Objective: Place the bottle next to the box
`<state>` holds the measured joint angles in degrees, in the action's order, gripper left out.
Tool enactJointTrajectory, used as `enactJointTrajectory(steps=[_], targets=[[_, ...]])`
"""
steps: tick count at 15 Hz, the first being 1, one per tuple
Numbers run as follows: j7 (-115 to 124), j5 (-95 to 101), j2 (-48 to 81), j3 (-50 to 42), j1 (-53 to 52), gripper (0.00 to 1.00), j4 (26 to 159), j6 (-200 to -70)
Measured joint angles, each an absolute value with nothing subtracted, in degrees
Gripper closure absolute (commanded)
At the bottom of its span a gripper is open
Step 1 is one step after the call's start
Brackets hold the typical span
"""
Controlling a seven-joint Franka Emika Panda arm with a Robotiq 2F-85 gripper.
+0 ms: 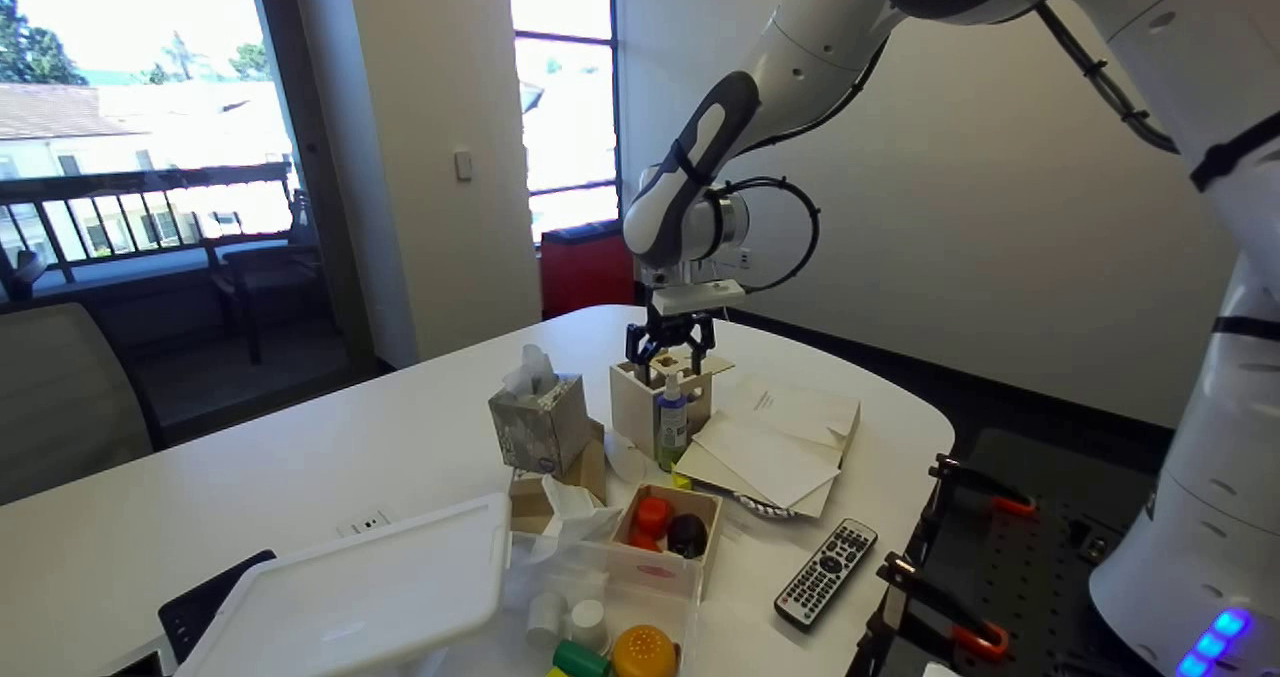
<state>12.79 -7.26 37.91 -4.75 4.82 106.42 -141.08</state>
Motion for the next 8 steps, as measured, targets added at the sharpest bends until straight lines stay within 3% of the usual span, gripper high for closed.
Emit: enactJointTrajectory(steps=[8], targets=[[15.02,-7.26,41.76,-5.1,4.77,0.0,103.09,-141.07]])
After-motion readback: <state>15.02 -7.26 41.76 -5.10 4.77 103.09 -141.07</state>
